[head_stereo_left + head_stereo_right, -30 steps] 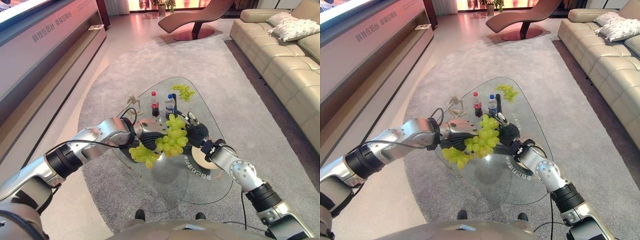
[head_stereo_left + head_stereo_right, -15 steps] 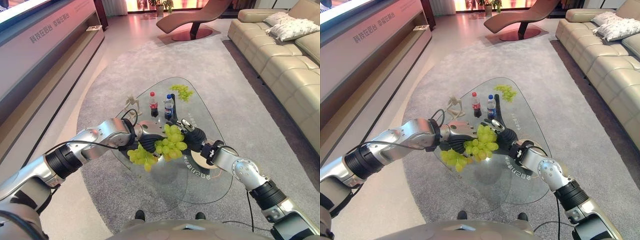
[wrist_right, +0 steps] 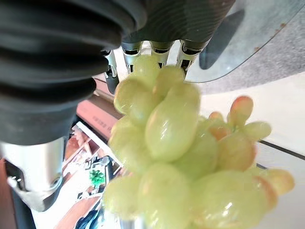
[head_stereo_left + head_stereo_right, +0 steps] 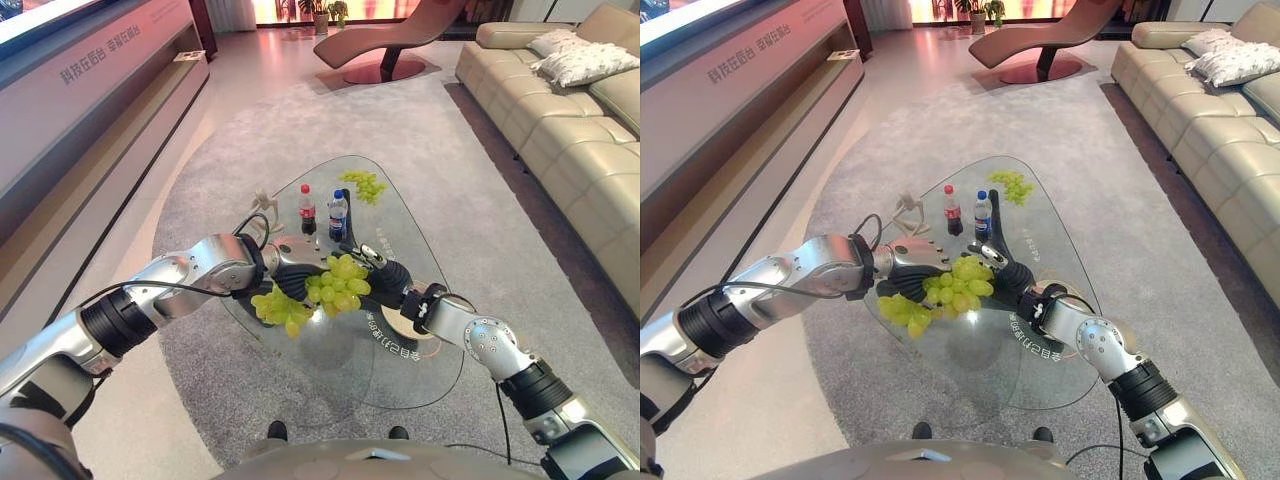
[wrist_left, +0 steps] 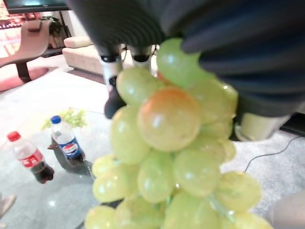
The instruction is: Pick up fruits into the plate
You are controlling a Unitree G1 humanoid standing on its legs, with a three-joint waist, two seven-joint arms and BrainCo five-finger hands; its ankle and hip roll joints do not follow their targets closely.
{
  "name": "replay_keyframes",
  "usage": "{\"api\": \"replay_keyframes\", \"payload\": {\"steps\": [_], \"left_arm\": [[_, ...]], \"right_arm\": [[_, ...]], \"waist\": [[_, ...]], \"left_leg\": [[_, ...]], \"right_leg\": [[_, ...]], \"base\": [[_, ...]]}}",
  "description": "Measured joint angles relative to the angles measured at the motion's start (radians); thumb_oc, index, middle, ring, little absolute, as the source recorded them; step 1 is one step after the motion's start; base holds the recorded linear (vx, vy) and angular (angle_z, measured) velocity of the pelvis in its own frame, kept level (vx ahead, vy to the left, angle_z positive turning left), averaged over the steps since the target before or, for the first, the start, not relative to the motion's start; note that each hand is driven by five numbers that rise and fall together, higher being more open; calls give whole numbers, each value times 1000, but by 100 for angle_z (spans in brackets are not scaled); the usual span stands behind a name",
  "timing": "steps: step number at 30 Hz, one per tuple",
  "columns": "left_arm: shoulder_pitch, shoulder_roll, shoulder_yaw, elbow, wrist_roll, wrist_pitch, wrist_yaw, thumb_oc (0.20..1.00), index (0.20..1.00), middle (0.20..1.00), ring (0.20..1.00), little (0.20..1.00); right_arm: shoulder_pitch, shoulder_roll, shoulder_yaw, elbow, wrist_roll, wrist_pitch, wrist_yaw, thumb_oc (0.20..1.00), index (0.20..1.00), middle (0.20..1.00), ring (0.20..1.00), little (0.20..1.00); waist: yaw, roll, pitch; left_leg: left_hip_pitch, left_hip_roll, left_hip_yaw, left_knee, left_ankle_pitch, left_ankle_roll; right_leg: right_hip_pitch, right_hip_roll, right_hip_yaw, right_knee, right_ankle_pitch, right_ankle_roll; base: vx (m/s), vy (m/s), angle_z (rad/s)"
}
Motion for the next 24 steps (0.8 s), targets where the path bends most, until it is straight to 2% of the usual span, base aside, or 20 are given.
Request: {"api": "replay_keyframes", "payload": {"steps": [5, 17, 24], "left_arm": [[0, 13, 2, 0, 1, 4, 2, 200, 200, 200, 200, 200], [0, 27, 11, 24, 40, 81, 29, 200, 200, 200, 200, 200], [0, 24, 11, 57, 44, 102, 29, 200, 200, 200, 200, 200]], "right_arm": [[4, 0, 0, 0, 0, 15, 13, 1000, 1000, 1000, 1000, 1000], [30, 0, 1, 1, -1, 57, 36, 1000, 1000, 1000, 1000, 1000], [30, 7, 5, 1, -18, 60, 43, 1000, 1000, 1000, 1000, 1000]], "waist": [[-2, 0, 0], [-5, 0, 0], [-6, 1, 0]], "left_leg": [[0, 0, 0, 0, 0, 0], [1, 0, 2, 0, -1, 0], [3, 0, 4, 0, -1, 1]], "right_leg": [[0, 0, 0, 0, 0, 0], [0, 0, 3, -1, 0, 0], [0, 0, 5, -1, 1, -2]], "base": [[0, 0, 0], [0, 0, 0], [0, 0, 0]]}}
